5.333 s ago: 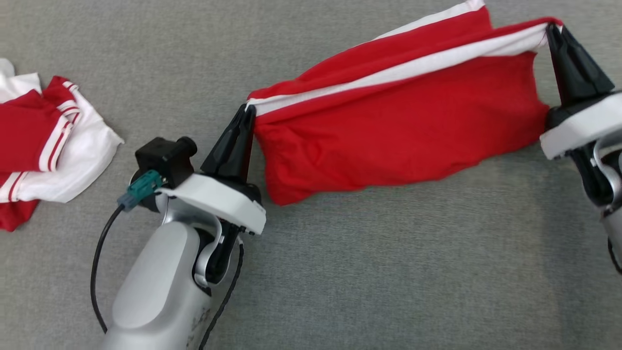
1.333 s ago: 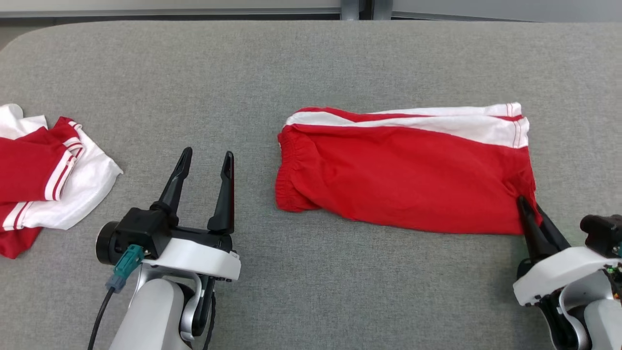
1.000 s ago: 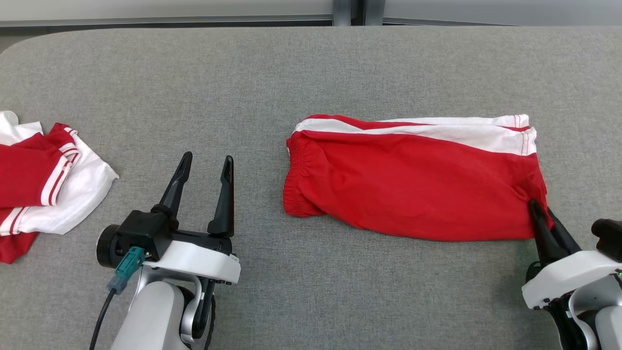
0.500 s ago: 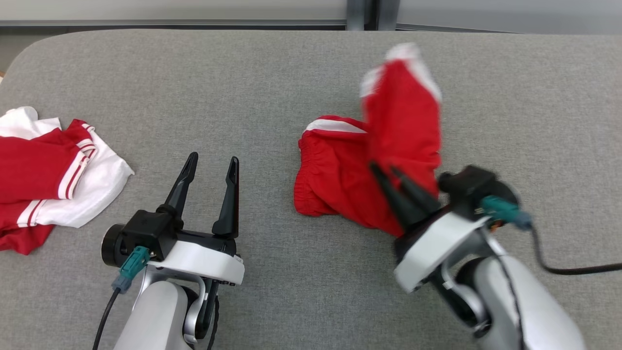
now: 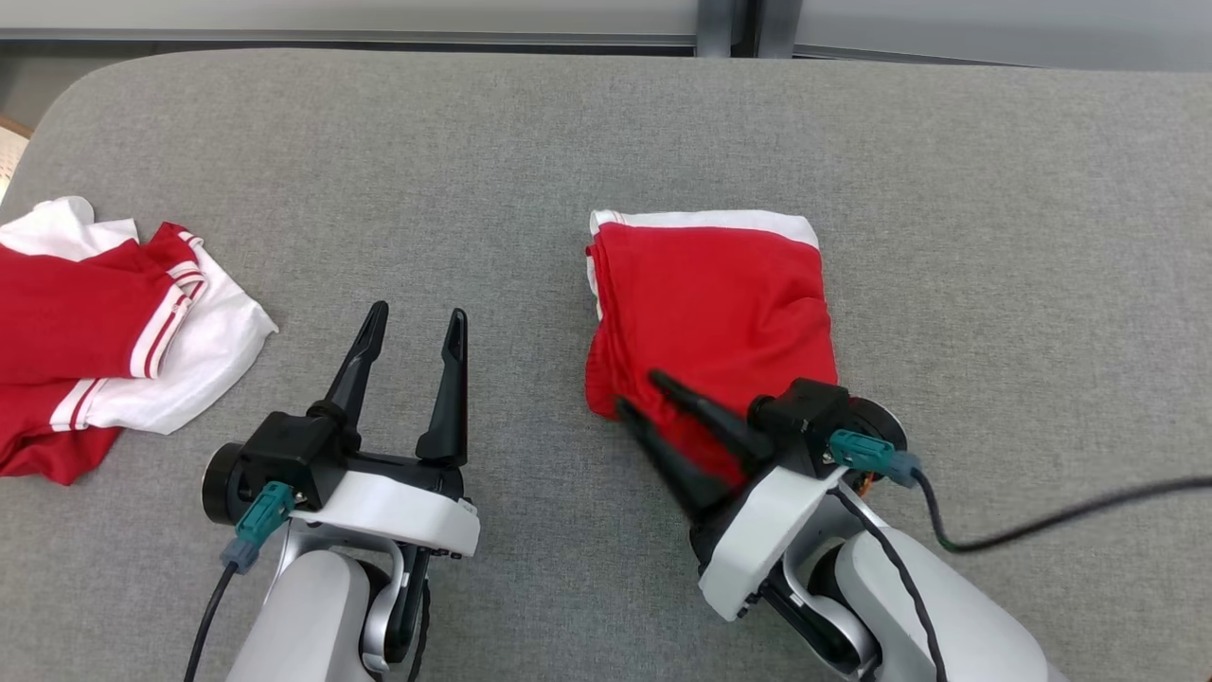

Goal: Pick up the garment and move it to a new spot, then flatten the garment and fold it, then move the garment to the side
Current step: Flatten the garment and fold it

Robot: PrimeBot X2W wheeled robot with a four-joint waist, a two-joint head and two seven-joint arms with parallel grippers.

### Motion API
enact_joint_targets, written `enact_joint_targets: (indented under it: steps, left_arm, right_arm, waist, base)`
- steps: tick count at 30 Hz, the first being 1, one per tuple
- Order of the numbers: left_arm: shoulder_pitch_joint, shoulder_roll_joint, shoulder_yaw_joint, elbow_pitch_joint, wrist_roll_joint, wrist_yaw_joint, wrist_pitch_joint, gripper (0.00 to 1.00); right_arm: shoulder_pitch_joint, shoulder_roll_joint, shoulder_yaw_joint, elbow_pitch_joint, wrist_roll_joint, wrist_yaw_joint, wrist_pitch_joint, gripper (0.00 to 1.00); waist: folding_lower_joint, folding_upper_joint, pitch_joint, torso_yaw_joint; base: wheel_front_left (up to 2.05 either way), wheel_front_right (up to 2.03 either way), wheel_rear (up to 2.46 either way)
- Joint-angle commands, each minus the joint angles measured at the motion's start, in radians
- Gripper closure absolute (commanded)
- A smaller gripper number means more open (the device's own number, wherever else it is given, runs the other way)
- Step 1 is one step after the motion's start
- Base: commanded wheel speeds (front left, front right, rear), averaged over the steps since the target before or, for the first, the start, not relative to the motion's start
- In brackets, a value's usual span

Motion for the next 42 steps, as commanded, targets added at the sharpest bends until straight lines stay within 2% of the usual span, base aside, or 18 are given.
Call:
enact_joint_targets:
  steps: [1, 5, 6, 8, 18, 23, 30, 42]
  left_arm:
    - [0.002, 0.004, 0.005, -0.003, 0.004, 0.002, -0.001, 0.0]
    - [-0.001, 0.004, 0.013, -0.001, 0.012, 0.003, -0.001, 0.0]
    - [0.001, 0.004, 0.019, -0.001, 0.019, 0.002, -0.001, 0.0]
    - [0.003, 0.005, 0.022, 0.0, 0.022, 0.002, -0.001, 0.0]
    - [0.019, 0.024, 0.049, 0.002, 0.021, -0.007, -0.001, 0.0]
    - [0.027, 0.03, 0.06, 0.007, 0.017, -0.005, -0.001, 0.0]
    - [0.072, 0.051, 0.067, 0.011, 0.01, -0.003, 0.006, 0.0]
    - [0.252, 0.092, 0.08, -0.056, -0.021, 0.02, 0.079, 0.0]
  right_arm:
    - [-0.01, 0.0, 0.002, -0.008, 0.009, 0.0, -0.016, 0.0]
    - [-0.02, -0.034, -0.004, -0.081, 0.029, 0.0, -0.138, 0.0]
    - [-0.012, -0.064, -0.051, -0.108, 0.025, -0.001, -0.185, 0.0]
    - [-0.002, -0.076, -0.08, -0.115, 0.024, -0.001, -0.198, 0.0]
    - [0.174, -0.156, -0.532, -0.164, -0.065, 0.0, -0.227, 0.0]
    - [0.273, -0.142, -0.667, -0.222, -0.104, 0.0, -0.197, 0.0]
    - [0.361, -0.096, -0.715, -0.266, -0.13, 0.0, -0.167, 0.0]
    - [0.523, -0.058, -0.711, -0.292, -0.149, 0.0, -0.097, 0.0]
  waist:
    - [0.0, -0.0001, 0.0, -0.002]
    - [0.0, -0.0001, -0.006, -0.014]
    - [0.0, -0.0001, -0.012, -0.024]
    - [0.0, -0.0001, -0.014, -0.028]
    - [0.0, -0.0001, -0.04, -0.064]
    - [0.0, -0.0001, -0.054, -0.08]
    - [0.0, -0.0001, -0.122, -0.099]
    - [0.0, -0.0001, -0.313, -0.105]
  base:
    - [0.0, 0.0, 0.0]
    - [0.0, 0.0, 0.0]
    - [0.0, 0.0, 0.0]
    - [0.0, 0.0, 0.0]
    - [0.0, 0.0, 0.0]
    - [0.0, 0.0, 0.0]
    - [0.0, 0.0, 0.0]
    - [0.0, 0.0, 0.0]
